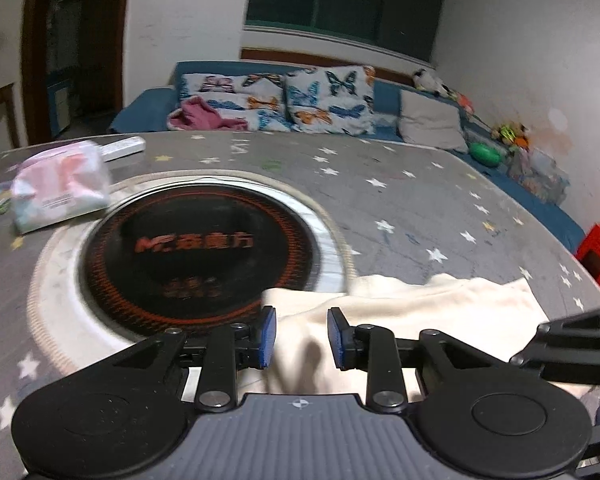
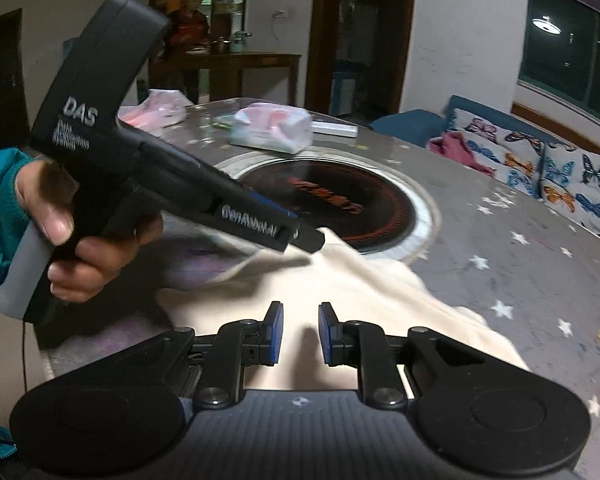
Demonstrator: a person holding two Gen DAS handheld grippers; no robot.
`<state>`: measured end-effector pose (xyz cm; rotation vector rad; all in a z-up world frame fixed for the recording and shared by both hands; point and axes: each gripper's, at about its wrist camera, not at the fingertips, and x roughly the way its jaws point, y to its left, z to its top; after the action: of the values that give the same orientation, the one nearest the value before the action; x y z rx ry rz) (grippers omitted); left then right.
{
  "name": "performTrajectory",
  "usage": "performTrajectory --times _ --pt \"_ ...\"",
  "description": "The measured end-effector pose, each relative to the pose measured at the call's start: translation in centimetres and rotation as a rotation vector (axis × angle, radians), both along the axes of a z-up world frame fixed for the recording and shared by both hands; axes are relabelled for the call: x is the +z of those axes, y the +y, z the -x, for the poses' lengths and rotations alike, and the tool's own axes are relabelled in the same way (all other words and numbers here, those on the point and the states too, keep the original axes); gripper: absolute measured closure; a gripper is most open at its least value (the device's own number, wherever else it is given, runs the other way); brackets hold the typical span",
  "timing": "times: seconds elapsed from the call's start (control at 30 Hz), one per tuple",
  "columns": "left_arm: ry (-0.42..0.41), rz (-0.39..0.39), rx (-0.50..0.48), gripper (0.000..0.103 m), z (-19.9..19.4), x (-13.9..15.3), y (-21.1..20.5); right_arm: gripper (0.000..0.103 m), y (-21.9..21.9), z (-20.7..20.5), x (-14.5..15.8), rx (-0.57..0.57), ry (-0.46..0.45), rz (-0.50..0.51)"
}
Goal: Fold clothes
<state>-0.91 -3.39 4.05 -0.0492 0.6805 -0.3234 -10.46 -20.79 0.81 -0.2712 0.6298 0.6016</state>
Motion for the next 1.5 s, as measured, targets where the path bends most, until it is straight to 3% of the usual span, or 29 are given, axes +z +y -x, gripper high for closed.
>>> performTrajectory --times 0.3,0.43,0.57,0.67,0.73,0.97,1.13,1.23,1.33,1.5 --pt "0.023 0.060 0.084 0.072 2.1 0.0 3.9 0.087 3.0 1.6 -1.0 0.058 -0.032 0.044" --pt "0.026 0.084 0.087 0.072 3.1 0.1 4.2 0.087 3.6 2.7 -0.2 0.098 -0.058 0.042" --pt "0.046 0.105 0.074 0.072 3.6 0.0 3.8 0.087 4.6 3.1 -1.9 0.127 -0.046 0.090" --pt "0.050 0.106 0.072 0.072 3.9 0.0 3.5 0.087 4.0 3.5 -0.8 0.120 -0.048 0.057" --pt "0.050 0.111 0.069 0.072 4.2 0.1 3.4 0.087 2.7 3.9 0.0 0.099 -0.041 0.015" --pt "0.030 0.106 0.010 0.072 5.7 0.3 1.7 0.087 -5.0 5.2 0.9 -0.139 -0.027 -0.017" --pt "0.052 0.087 -0.017 0.072 5.8 -0.5 0.4 0.087 -10.2 5.0 -0.4 -0.328 0.032 -0.037" --pt "0.069 0.074 -0.013 0.072 5.8 -0.8 0.2 0.086 -11.6 5.1 -0.5 -0.354 0.059 -0.095" --pt "0.066 0.071 -0.013 0.070 5.9 -0.8 0.2 0.086 -11.8 5.4 0.5 -0.355 0.008 -0.095" --pt "0.076 0.058 -0.013 0.070 5.9 -1.4 0.1 0.086 -12.4 3.9 0.1 -0.402 0.023 -0.105"
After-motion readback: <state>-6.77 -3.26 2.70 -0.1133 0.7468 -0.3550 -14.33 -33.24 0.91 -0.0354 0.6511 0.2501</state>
